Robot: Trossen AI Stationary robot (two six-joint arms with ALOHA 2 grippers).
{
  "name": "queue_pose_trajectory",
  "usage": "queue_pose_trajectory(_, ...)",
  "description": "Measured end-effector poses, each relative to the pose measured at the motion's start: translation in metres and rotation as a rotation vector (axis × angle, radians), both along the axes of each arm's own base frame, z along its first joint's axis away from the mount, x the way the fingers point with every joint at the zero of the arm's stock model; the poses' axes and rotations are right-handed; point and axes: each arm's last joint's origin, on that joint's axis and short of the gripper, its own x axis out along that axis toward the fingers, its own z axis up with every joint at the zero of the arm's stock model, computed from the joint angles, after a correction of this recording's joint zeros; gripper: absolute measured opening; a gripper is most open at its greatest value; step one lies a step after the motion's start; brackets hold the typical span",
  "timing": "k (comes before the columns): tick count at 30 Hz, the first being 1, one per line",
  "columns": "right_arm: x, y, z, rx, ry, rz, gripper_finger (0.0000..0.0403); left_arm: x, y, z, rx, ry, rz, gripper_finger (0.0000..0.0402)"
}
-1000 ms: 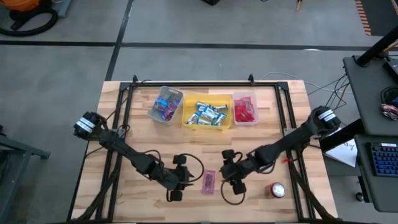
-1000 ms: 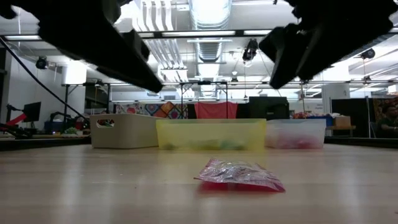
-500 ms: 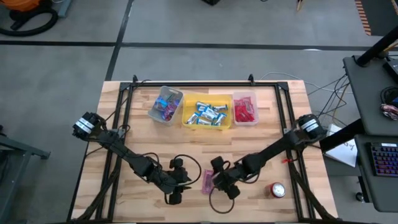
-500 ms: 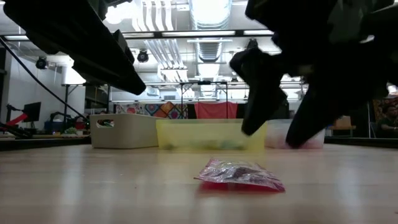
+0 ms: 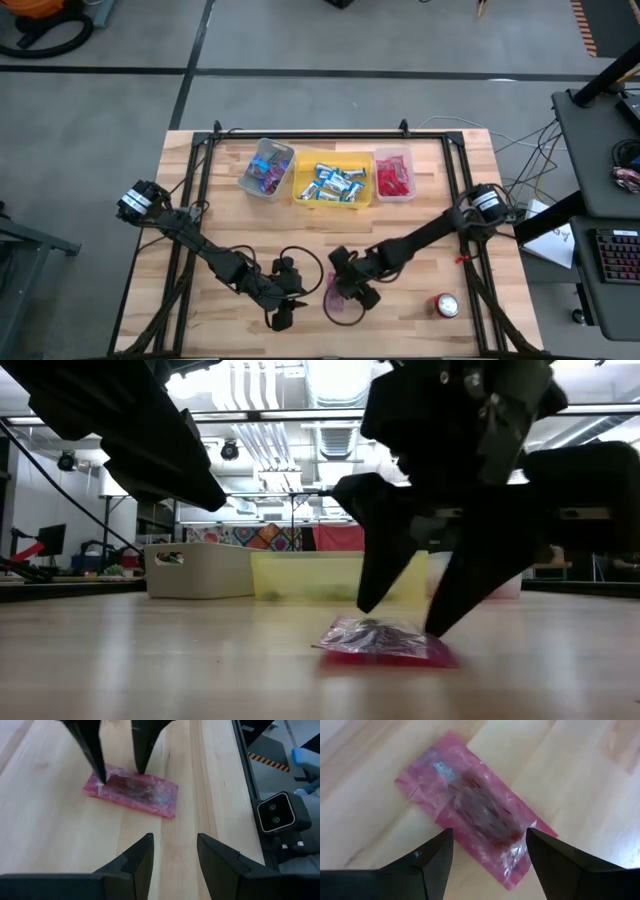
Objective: Sort candy
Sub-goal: Put the red candy into the transparent bin
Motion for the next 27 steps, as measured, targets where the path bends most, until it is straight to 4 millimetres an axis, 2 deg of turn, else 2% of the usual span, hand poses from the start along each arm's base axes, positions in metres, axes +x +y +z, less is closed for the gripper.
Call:
queue_pose_trajectory(5,0.005,-0.009,-0.001,0.006,-0.02,0.019,0.024,0.0,0.0,0.0,0.003,-0.002,-0.003,0.0135)
queue_pose_trajectory(17,0.011,-0.011,-0.032,0.065,0.051,0.009,0.0233,0.0,0.0,0.001,0.0,-0.009,-0.003,0.0135)
queue_pose_trajectory(22,0.01,-0.011,-0.035,0.059,0.063,0.009,0.0196,0.001,0.0,0.001,0.015,-0.014,-0.013,0.0135)
queue_pose_trajectory(27,0.009,-0.011,-0.036,0.066,0.076,0.016,0.013,0.001,0.0,0.001,0.04,-0.027,0.0,0.0135)
